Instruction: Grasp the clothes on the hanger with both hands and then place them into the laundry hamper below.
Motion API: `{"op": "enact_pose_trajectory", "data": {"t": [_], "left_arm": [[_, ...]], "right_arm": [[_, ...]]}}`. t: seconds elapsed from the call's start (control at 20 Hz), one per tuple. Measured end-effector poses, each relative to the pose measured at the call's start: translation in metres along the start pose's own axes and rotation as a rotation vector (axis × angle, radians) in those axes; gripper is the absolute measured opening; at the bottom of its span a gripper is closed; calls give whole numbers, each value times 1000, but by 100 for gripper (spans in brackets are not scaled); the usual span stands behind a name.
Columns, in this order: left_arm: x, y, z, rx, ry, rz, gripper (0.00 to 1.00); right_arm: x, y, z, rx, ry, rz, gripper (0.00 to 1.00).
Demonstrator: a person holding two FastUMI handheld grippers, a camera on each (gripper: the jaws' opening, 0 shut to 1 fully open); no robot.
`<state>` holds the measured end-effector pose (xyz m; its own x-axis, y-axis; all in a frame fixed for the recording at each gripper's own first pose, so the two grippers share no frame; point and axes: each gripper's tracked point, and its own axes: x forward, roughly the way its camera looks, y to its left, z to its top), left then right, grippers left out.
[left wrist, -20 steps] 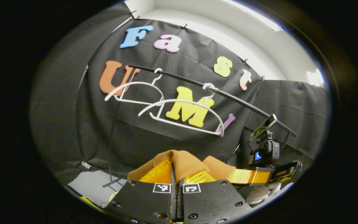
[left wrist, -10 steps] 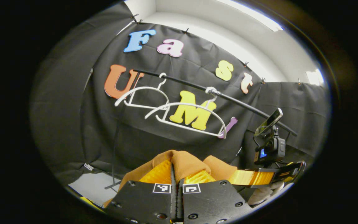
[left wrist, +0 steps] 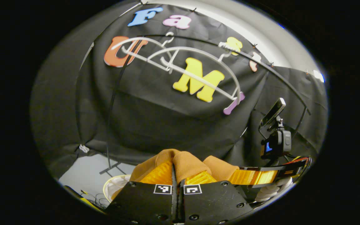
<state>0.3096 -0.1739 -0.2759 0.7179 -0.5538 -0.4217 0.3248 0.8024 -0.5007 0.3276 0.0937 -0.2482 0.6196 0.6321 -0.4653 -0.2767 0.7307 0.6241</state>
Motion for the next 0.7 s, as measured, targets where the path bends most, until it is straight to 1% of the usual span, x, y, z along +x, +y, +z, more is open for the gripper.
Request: {"op": "enact_pose_trajectory", "data": {"t": [0.15,0.2,0.3,0.35,0.45,0.55,0.6,0.65,0.7], "left_arm": [[23,37,-81,-82,134,62,0],[26,50,-110,-107,196,102,0],[34,69,-153,-111,272,150,0],[35,81,-166,-104,308,186,0],[36,102,-196,-131,356,235,0],[34,113,-225,-172,418,288,0],[30,118,-234,-192,444,319,7],[29,118,-238,-210,464,330,0],[27,116,-237,-221,464,337,0]], "right_arm": [[32,-47,-42,-24,105,-114,5],[38,-65,-56,-38,133,-160,5],[52,-87,-83,-27,205,-207,5],[61,-92,-94,-11,237,-222,6],[77,-115,-120,-7,299,-272,5],[77,-128,-142,-13,375,-337,5],[79,-131,-151,-7,406,-356,6],[80,-133,-157,-10,432,-374,6],[80,-134,-159,-19,444,-388,5]]}}
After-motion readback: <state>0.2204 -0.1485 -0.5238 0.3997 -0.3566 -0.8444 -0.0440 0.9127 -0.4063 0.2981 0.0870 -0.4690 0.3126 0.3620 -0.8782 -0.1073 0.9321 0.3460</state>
